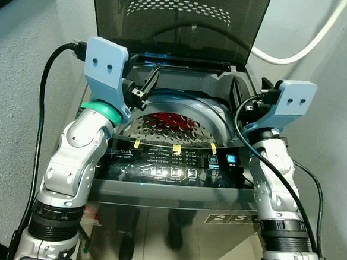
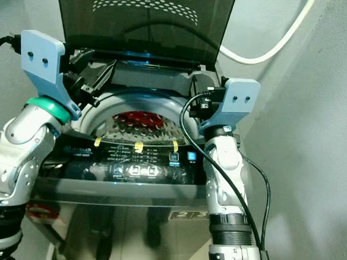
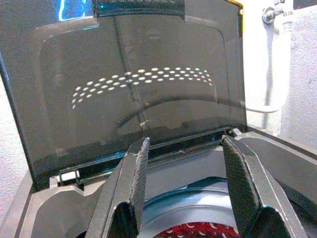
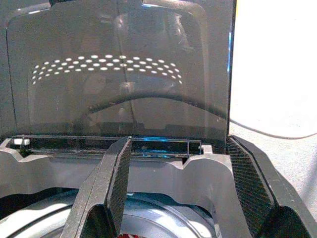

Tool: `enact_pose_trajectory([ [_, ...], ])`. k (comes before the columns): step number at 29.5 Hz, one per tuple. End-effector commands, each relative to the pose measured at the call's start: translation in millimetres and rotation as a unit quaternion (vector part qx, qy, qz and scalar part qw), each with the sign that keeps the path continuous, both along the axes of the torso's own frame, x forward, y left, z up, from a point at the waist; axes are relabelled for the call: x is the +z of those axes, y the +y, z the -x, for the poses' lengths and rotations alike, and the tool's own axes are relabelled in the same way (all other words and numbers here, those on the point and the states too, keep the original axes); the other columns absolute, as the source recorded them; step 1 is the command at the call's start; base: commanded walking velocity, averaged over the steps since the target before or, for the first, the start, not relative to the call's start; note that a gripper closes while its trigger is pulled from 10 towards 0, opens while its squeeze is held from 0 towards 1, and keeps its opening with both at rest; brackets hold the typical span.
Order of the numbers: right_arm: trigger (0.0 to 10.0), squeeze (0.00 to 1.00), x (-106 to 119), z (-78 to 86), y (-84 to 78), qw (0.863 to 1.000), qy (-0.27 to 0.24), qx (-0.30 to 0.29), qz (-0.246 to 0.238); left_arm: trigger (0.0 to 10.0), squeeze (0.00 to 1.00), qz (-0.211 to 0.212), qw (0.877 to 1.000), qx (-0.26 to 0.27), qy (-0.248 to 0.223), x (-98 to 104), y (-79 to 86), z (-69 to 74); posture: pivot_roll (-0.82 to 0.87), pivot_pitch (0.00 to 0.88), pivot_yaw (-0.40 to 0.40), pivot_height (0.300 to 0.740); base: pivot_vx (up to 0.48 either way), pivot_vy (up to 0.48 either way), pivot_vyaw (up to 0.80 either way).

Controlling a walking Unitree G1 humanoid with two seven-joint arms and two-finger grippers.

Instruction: Clothes washing

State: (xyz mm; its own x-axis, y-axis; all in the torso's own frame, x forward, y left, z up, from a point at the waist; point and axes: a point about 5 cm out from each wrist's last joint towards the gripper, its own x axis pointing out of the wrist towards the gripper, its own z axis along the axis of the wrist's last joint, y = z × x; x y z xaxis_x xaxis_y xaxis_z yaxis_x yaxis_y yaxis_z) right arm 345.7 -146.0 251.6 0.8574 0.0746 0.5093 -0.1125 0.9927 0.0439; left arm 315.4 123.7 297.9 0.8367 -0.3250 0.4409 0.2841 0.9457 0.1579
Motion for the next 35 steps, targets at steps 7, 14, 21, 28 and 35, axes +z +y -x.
enact_pose_trajectory([
  [7, 10.0, 0.0, -1, -1.0, -0.9, 1.0, -0.001, -0.003, -0.006, 10.0, 0.0, -0.004, 1.0, 0.0, 0.003, 0, 1.0, 0.2, 0.1, 0.007, 0.023, 0.74, 0.0, 0.0, 0.0],
  [14, 10.0, 0.0, 1, 0.2, -0.9, 1.0, -0.004, -0.003, -0.006, 10.0, 0.0, 0.002, 1.0, 0.01, 0.015, -5, 7.4, 0.8, 0.1, 0.01, 0.023, 0.74, 0.0, 0.0, 0.0],
  [21, 10.0, 0.0, -1, 0.4, 1.0, 1.0, 0.001, 0.003, -0.005, 10.0, 0.0, 0.005, 0.998, 0.052, 0.042, -16, 33.7, -1.7, 0.1, 0.013, 0.015, 0.74, 0.0, 0.0, 0.0],
  [28, 10.0, 0.0, -13, -0.6, 8.2, 1.0, 0.021, 0.015, -0.001, 10.0, 0.0, 0.002, 0.996, 0.064, 0.06, -31, 38.9, 0.0, 0.11, 0.013, -0.003, 0.74, 0.0, 0.0, 0.0],
  [35, 10.0, 0.0, -43, 1.5, 9.8, 0.998, 0.066, 0.014, 0.019, 10.0, 0.0, -0.015, 0.993, 0.076, 0.086, -55, 41.7, 4.5, 0.11, 0.015, -0.02, 0.74, 0.0, 0.0, 0.0],
])
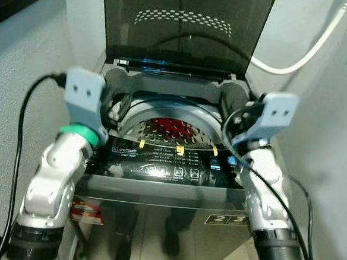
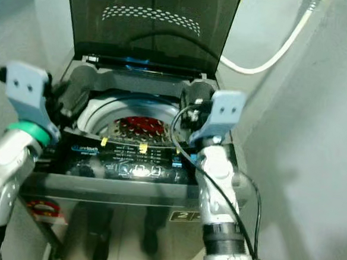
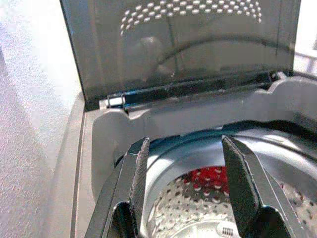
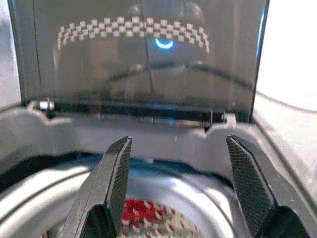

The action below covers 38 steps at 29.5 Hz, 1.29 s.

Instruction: Clothes washing

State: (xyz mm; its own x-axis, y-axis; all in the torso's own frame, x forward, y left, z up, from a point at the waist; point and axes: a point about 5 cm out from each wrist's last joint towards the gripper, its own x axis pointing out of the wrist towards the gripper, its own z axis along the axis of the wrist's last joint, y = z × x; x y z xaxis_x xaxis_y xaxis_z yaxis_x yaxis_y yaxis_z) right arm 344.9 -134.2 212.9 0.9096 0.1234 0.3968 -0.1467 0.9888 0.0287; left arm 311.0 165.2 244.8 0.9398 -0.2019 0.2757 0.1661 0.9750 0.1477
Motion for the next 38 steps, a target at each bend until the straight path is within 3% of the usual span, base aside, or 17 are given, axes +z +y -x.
enact_pose_trajectory([
  [1, 10.0, 0.0, -4, 0.7, -2.0, 1.0, 0.004, -0.005, 0.003, 10.0, 0.0, 0.0, 1.0, 0.001, -0.002, -2, 0.3, 0.1, 0.11, 0.015, -0.02, 0.74, 0.0, 0.0, 0.0],
  [7, 10.0, 0.0, 0, -1.0, -3.7, 1.0, 0.0, -0.009, -0.003, 10.0, 0.0, 0.011, 1.0, -0.001, -0.002, 0, 0.2, -0.9, 0.11, 0.017, -0.02, 0.74, 0.0, 0.0, 0.0],
  [9, 10.0, 0.0, 3, -1.7, -2.0, 1.0, -0.006, -0.006, -0.006, 10.0, 0.0, 0.017, 1.0, -0.021, 0.0, -1, -12.4, 0.2, 0.11, 0.017, -0.015, 0.74, 0.0, 0.0, 0.0],
  [11, 10.0, 0.0, 3, -1.7, -2.0, 1.0, -0.006, -0.006, -0.006, 10.0, 0.0, 0.017, 1.0, -0.021, 0.0, -1, -12.4, 0.2, 0.11, 0.017, -0.015, 0.74, 0.0, 0.0, 0.0],
  [14, 10.0, 0.0, 1, 0.7, -1.7, 1.0, -0.006, -0.006, -0.007, 10.0, 0.0, 0.024, 0.998, -0.054, 0.003, -4, -33.9, 4.3, 0.1, 0.017, -0.006, 0.74, 0.0, 0.0, 0.0],
  [16, 10.0, 0.0, 1, 0.7, -1.7, 1.0, -0.006, -0.006, -0.007, 10.0, 0.0, 0.024, 0.998, -0.054, 0.003, -4, -33.9, 4.3, 0.1, 0.017, -0.006, 0.74, 0.0, 0.0, 0.0],
  [21, 10.0, 0.0, 4, 2.6, -4.9, 1.0, -0.015, -0.014, -0.009, 10.0, 0.0, 0.033, 0.994, -0.1, -0.009, 3, -60.8, 5.0, 0.09, 0.024, 0.01, 0.74, 0.0, 0.0, 0.0],
  [32, 10.0, 0.0, 6, 1.6, -7.4, 1.0, -0.02, -0.021, -0.012, 10.0, 0.0, 0.042, 0.993, -0.109, -0.015, 8, -70.8, 1.4, 0.09, 0.023, 0.016, 0.74, 0.0, 0.0, 0.0],
  [38, 10.0, 0.0, 8, 0.9, -7.8, 0.999, -0.022, -0.023, -0.012, 10.0, 0.0, 0.064, 0.995, -0.074, -0.007, 13, -56.3, -7.5, 0.09, 0.027, 0.012, 0.74, 0.0, 0.0, 0.0],
])
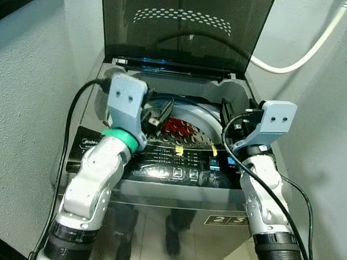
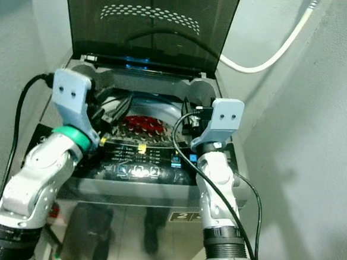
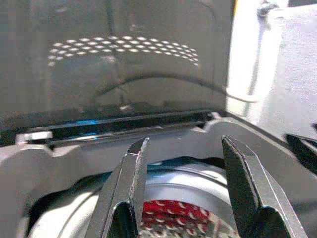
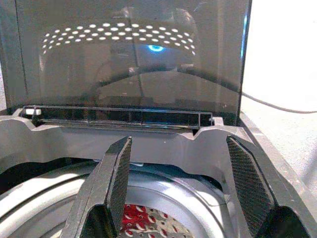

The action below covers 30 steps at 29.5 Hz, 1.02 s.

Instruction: Clothes washing

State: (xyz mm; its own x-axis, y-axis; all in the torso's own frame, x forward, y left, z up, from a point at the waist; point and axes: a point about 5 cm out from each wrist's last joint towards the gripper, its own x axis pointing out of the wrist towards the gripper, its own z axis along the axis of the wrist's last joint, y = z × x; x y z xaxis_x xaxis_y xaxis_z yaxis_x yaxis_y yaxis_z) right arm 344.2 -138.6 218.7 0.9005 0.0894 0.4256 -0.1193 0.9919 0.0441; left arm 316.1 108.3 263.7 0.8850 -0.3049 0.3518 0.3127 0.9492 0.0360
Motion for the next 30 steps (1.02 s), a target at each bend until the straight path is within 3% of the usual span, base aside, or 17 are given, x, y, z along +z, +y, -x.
enact_pose_trajectory([
  [1, 10.0, 0.0, 3, 0.2, -3.5, 1.0, -0.008, -0.008, -0.002, 10.0, 0.0, -0.002, 1.0, 0.012, 0.017, -6, 4.0, -4.0, 0.09, 0.027, 0.012, 0.74, 0.0, 0.0, 0.0],
  [13, 10.0, 0.0, 4, -0.1, -4.1, 1.0, -0.008, -0.007, 0.0, 10.0, 0.0, -0.006, 0.998, 0.059, 0.009, -1, 28.0, -10.8, 0.09, 0.03, 0.006, 0.74, 0.0, 0.0, 0.0],
  [30, 10.0, 0.0, 4, -1.3, -3.6, 1.0, -0.008, -0.005, 0.0, 10.0, 0.0, -0.008, 0.998, 0.064, 0.001, 2, 28.8, -10.7, 0.1, 0.027, 0.006, 0.74, 0.0, 0.0, 0.0],
])
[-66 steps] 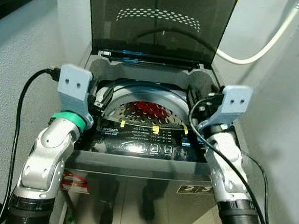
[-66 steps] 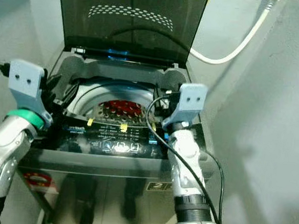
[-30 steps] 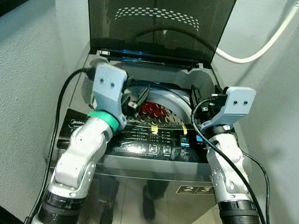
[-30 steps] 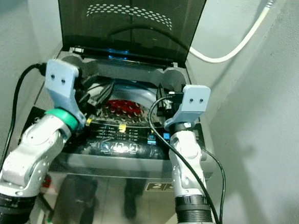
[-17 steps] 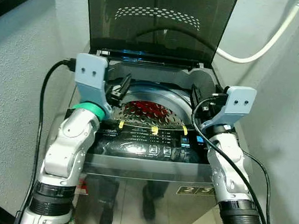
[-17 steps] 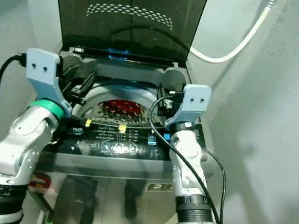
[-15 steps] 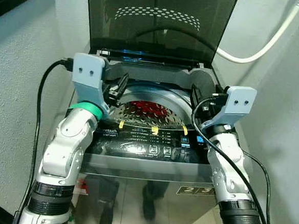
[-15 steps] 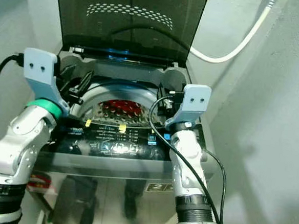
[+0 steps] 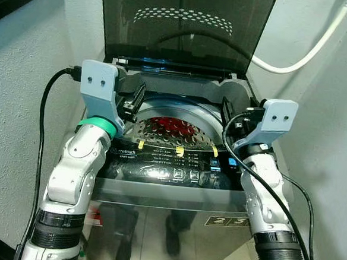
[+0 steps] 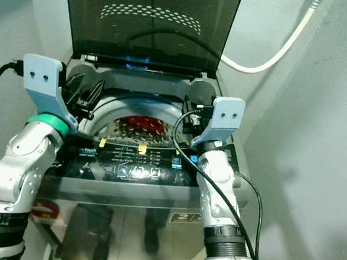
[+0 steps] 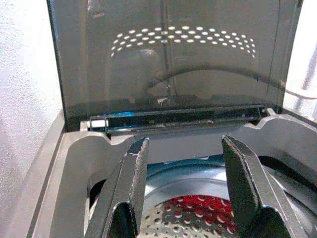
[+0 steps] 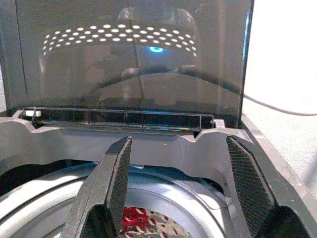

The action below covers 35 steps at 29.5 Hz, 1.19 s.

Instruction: Clothes washing

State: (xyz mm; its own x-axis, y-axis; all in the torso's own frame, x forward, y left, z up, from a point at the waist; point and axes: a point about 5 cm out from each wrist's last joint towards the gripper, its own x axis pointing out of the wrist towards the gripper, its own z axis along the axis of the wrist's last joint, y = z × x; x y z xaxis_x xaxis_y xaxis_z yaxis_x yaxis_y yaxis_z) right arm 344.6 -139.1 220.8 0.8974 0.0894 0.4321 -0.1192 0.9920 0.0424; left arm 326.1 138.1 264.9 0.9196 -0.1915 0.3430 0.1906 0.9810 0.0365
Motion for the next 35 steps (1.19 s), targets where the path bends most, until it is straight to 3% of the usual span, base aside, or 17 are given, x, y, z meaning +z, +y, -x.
enact_pose_trajectory([
  [1, 10.0, 0.0, 2.0, -0.9, -3.1, 1.0, -0.004, -0.005, 0.0, 10.0, 0.0, -0.007, 1.0, 0.001, -0.003, 0.7, -1.0, -0.8, 0.1, 0.027, 0.006, 0.74, 0.0, 0.0, 0.0],
  [12, 10.0, 0.0, 3.0, -1.5, -2.2, 1.0, -0.006, -0.002, 0.002, 10.0, 0.0, -0.017, 1.0, -0.001, -0.006, 0.3, -1.8, -1.9, 0.1, 0.018, 0.005, 0.74, 0.0, 0.0, 0.0],
  [15, 10.0, 0.0, 3.4, -1.5, -2.5, 1.0, -0.007, -0.002, 0.003, 10.0, 0.0, -0.037, 0.999, -0.015, -0.014, -0.2, -5.2, 0.1, 0.09, 0.015, 0.006, 0.74, 0.0, -0.337, 0.0],
  [26, 10.0, 0.0, 3.8, -1.5, -2.7, 1.0, -0.008, -0.003, 0.003, 10.0, 0.0, -0.034, 0.999, -0.014, -0.011, -0.7, -4.0, -1.0, 0.09, 0.016, 0.005, 0.74, 0.0, -0.464, 0.0],
  [35, 10.0, 0.0, 3.5, -1.6, -3.6, 1.0, -0.007, -0.004, 0.003, 10.0, 0.0, -0.008, 1.0, -0.008, -0.01, 1.2, -0.8, -1.9, 0.09, 0.022, 0.006, 0.74, 0.0, -0.03, 0.0],
])
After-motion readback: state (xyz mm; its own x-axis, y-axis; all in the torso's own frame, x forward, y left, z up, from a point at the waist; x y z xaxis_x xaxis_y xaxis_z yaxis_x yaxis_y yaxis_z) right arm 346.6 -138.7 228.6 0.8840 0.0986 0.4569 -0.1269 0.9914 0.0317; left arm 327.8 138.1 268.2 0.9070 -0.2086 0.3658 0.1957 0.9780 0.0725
